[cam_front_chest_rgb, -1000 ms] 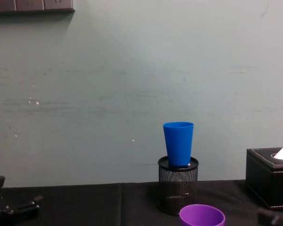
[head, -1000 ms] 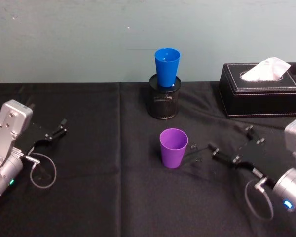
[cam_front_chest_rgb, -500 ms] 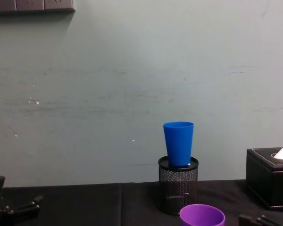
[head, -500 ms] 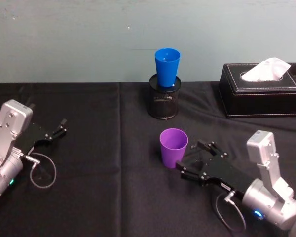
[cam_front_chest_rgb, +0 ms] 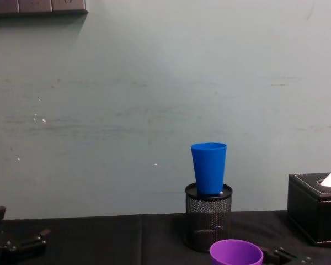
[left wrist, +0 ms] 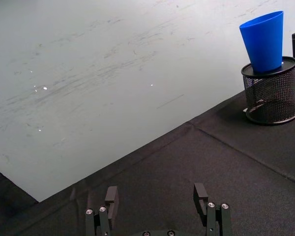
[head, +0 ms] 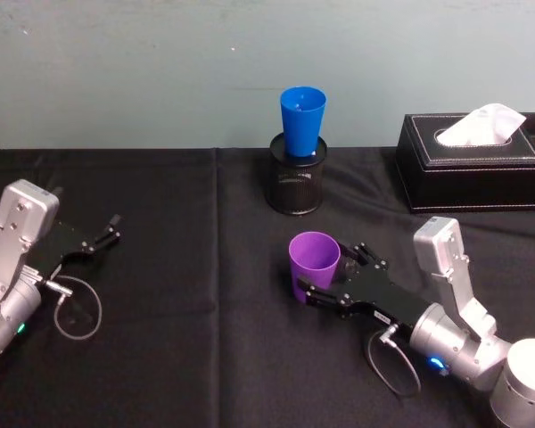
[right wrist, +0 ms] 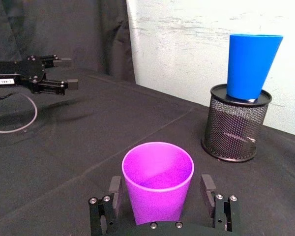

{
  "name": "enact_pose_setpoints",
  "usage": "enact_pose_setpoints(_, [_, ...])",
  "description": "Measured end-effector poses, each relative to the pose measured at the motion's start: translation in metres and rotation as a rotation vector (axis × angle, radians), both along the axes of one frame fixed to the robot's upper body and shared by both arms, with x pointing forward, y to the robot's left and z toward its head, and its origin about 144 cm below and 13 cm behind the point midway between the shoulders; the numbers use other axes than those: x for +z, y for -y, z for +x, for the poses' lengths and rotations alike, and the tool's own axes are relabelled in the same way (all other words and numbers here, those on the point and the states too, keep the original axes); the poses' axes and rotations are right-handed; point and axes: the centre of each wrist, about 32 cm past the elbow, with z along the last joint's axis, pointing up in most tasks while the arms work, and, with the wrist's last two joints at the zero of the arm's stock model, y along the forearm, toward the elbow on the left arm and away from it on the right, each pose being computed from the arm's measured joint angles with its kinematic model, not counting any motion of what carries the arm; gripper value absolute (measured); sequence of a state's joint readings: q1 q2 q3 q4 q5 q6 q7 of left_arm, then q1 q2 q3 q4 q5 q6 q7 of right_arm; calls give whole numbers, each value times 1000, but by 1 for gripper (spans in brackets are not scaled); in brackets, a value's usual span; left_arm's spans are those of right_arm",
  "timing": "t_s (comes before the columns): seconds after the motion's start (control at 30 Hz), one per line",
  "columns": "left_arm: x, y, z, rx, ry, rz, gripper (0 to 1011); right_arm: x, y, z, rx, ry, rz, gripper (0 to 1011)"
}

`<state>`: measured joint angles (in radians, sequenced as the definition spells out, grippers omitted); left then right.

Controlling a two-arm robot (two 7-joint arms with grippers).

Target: Pick up one cup with a gripper and tap it against the other cup.

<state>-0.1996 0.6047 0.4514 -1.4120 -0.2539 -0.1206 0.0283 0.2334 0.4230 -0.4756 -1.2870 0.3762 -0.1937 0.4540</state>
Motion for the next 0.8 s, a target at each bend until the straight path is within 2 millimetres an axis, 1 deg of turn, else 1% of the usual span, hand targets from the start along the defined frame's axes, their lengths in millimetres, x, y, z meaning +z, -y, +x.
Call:
enact_pose_setpoints(0.1, [0, 0, 0, 0, 0, 0, 1000, -1, -5, 6, 3, -4, 7, 1004])
enact_pose_setpoints(0.37, [0, 0, 0, 0, 0, 0, 1000, -3, -12, 13, 8, -5, 20, 1004])
enact_pose_setpoints(0.8, [0, 0, 0, 0, 0, 0, 1000, -4, -15, 16, 13, 4, 25, 1004])
